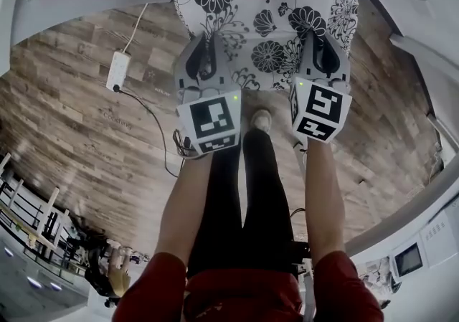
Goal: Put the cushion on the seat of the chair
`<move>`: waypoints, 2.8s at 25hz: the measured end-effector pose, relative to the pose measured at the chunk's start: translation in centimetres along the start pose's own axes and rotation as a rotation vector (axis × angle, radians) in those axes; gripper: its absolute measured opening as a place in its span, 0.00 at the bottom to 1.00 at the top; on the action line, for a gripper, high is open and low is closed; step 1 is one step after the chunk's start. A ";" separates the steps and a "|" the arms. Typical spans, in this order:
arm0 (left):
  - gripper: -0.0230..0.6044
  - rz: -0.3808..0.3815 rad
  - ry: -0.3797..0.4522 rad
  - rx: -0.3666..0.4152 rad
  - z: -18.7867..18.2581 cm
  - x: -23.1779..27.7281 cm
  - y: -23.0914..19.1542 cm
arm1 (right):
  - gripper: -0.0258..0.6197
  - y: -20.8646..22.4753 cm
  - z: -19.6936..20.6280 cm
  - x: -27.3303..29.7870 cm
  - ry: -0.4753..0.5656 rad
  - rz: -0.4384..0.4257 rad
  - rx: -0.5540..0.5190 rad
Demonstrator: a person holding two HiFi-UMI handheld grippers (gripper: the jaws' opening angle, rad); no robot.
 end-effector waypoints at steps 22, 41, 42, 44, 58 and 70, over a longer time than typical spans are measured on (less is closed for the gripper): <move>0.37 -0.105 -0.114 0.001 4.2 2.0 -1.6 | 0.36 0.9 3.1 2.4 -0.106 0.008 -0.011; 0.41 -0.102 0.036 -0.012 -2.2 -2.7 -0.3 | 0.38 2.0 -2.4 -2.8 0.027 -0.004 0.095; 0.41 -0.100 0.051 -0.010 -2.9 -3.2 -0.1 | 0.38 2.1 -3.2 -3.5 0.043 -0.006 0.097; 0.41 -0.095 0.083 -0.007 -4.6 -4.4 0.3 | 0.38 2.5 -5.1 -5.0 0.083 -0.007 0.104; 0.41 -0.096 0.311 0.010 -19.0 -18.1 2.5 | 0.38 4.6 -19.3 -19.5 0.339 -0.040 0.138; 0.41 -0.083 0.588 0.086 -31.3 -36.5 7.3 | 0.38 7.0 -31.3 -37.7 0.644 -0.094 0.057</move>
Point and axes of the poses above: the fingertips, and each gripper's own axes: x forward along the fingers, y to its right, z out of its underside, the point moved 3 cm from there along -x, backward along the fingers, and after that the axes turned 3 degrees about z, right-handed, at the moved point
